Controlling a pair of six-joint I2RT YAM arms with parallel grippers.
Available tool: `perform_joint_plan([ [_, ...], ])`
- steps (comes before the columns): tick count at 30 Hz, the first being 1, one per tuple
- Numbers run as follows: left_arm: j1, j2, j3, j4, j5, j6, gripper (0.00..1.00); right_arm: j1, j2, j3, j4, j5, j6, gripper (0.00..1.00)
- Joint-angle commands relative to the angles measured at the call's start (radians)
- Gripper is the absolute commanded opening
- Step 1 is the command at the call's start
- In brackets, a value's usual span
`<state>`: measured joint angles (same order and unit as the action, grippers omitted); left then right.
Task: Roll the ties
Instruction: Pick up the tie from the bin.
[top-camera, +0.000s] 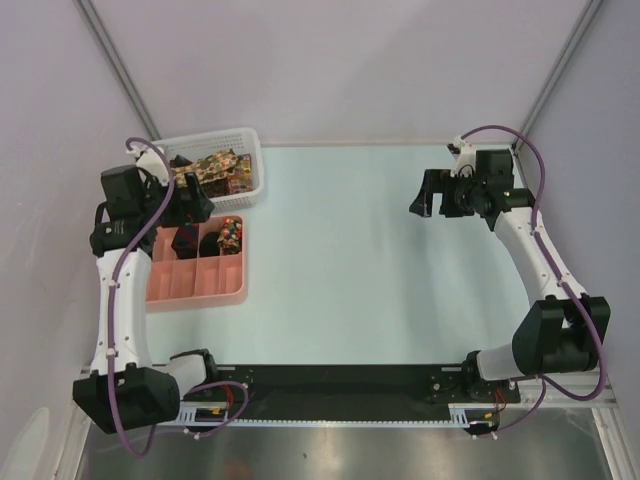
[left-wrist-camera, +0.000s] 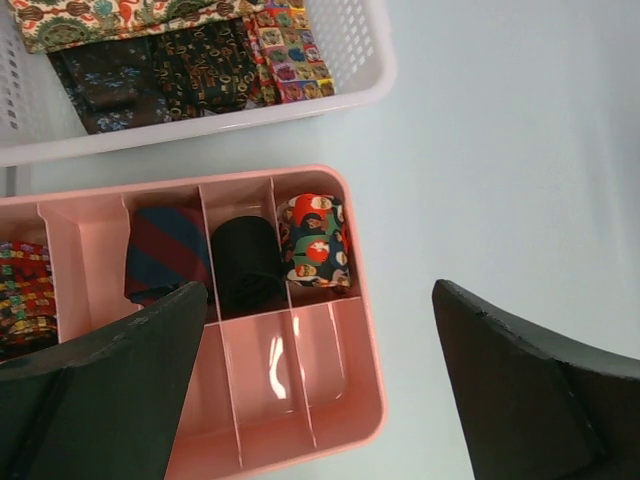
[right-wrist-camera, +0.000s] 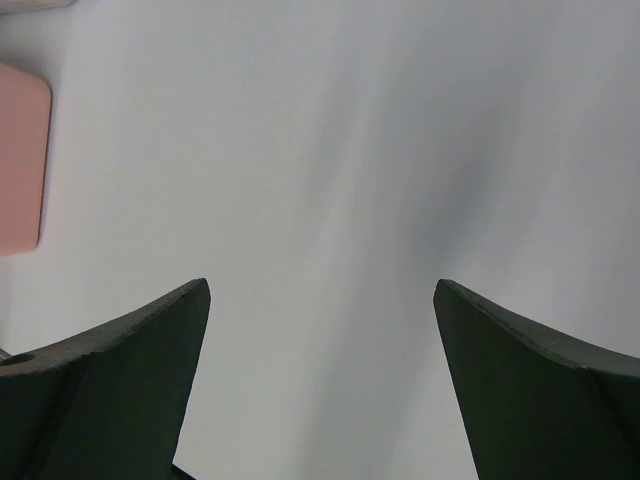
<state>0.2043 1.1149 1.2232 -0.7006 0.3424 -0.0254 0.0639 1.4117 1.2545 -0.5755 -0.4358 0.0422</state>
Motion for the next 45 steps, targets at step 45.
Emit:
perform_joint_plan([
  [45,-0.186,1.353,1.058,0.237,-0.312,0.644,0.85,0.09,0.24,0.195,-0.107,0.108,-0.062,1.0],
])
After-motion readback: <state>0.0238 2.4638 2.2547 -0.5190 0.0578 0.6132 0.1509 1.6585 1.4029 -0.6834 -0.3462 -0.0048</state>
